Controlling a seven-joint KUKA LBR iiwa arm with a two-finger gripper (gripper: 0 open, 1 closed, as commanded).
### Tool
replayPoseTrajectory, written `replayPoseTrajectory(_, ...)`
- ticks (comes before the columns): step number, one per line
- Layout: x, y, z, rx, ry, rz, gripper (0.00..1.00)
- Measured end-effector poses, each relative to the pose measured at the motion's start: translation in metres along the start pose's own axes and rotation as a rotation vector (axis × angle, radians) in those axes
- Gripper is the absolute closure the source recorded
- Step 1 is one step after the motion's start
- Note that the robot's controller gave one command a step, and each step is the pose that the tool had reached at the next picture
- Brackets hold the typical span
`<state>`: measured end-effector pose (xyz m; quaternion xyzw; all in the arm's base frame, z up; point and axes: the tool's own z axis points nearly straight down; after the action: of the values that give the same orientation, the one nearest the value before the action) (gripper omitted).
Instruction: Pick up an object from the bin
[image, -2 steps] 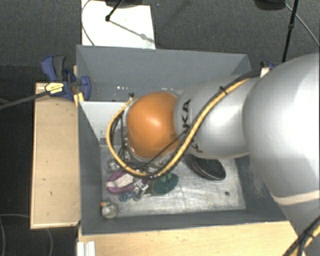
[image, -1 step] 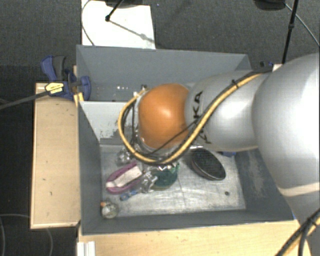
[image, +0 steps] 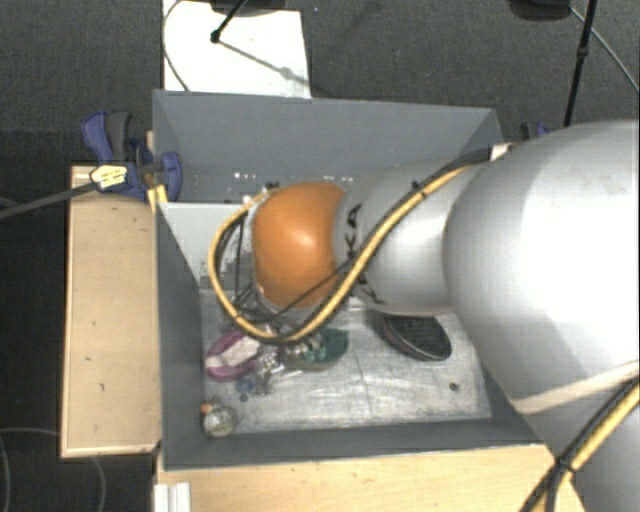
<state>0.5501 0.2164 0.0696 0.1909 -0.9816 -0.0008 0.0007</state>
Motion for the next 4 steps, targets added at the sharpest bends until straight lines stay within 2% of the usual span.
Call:
replayPoseTrajectory(1,0.0,0.0,0.0,0.001,0.0,0.003,0.0)
replayPoseTrajectory(2,-0.001,0.0,0.0,0.0,-0.002,0.006,1.0)
replayPoseTrajectory(3,-0.001,0.0,-0.005,0.0,-0.003,0.012,1.0)
replayPoseTrajectory(4,-0.001,0.0,-0.041,0.001,-0.006,0.017,1.0)
